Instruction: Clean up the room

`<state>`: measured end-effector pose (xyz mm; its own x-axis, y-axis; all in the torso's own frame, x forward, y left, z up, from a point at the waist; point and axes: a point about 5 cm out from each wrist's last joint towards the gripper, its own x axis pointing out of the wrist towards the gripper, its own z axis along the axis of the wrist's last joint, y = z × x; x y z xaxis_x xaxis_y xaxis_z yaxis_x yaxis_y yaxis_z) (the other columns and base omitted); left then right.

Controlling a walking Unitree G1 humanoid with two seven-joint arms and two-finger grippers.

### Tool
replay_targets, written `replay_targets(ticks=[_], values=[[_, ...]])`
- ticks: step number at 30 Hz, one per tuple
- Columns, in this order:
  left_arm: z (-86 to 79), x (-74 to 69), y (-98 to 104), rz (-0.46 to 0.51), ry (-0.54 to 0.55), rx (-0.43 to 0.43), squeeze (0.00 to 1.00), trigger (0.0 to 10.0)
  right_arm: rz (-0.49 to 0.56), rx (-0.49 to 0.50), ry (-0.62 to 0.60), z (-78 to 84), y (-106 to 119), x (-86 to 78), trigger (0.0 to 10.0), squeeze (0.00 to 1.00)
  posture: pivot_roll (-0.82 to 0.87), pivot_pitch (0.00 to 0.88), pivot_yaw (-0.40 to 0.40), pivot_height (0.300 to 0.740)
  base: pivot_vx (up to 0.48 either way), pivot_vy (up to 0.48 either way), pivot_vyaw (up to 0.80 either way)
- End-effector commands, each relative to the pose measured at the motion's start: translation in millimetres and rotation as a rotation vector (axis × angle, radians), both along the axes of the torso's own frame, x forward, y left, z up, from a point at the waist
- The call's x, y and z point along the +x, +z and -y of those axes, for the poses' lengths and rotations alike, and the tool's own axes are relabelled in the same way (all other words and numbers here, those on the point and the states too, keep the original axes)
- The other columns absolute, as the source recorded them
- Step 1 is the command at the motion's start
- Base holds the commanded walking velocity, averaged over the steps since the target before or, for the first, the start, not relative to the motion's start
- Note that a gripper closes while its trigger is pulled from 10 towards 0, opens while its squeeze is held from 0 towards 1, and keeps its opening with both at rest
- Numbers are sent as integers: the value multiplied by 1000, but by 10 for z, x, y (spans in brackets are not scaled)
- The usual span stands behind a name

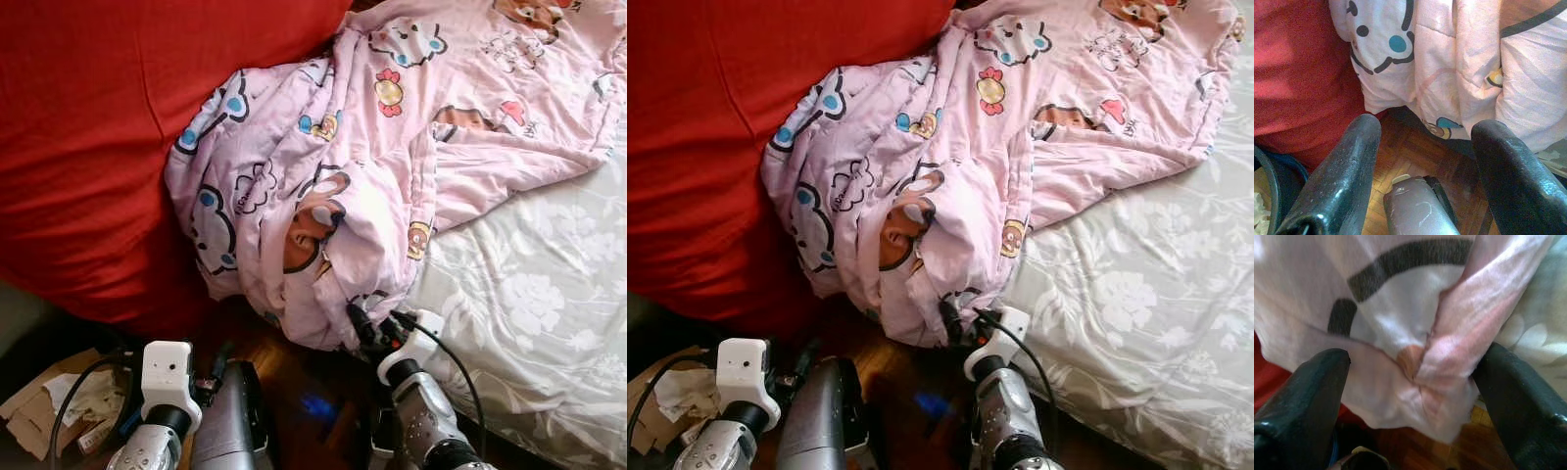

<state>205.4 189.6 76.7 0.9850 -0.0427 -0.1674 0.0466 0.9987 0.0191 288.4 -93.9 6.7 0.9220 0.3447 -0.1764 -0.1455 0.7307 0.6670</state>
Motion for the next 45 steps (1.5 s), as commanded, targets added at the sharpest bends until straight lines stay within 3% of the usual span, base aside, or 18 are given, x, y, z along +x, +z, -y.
replay_targets(ticks=[1,2,3,5,6,30,40,45], values=[[-33,-70,-78,-46,8,19,0,10000,-49,11,0,-1,-125,-128,10000,0,95,343,-7,601,0,0,0],[-30,-66,-79,-46,3,24,0,10000,-62,17,-11,20,-151,-150,8627,0,92,341,-6,601,0,0,0],[-30,-66,-79,-46,3,24,0,10000,-62,17,-11,20,-151,-150,8627,0,92,341,-6,601,0,0,0],[-21,-64,-77,-45,-8,35,0,10000,-67,18,-18,38,-164,-162,1098,0,92,341,-6,601,0,0,0],[-17,-65,-78,-45,-10,35,0,10000,-69,23,-28,53,-168,-164,0,0,92,341,-6,601,0,0,0],[-15,-94,-114,-57,-7,37,0,10000,-77,26,-71,140,-178,-159,0,0,91,334,-8,601,0,0,0],[8,-17,-124,-48,-11,34,0,10000,-71,14,-75,176,-144,-108,0,0,87,310,-13,601,0,0,0],[13,89,-126,-32,-10,34,0,10000,-13,-17,-117,265,-31,1,0,0,77,276,-18,601,0,0,0]])
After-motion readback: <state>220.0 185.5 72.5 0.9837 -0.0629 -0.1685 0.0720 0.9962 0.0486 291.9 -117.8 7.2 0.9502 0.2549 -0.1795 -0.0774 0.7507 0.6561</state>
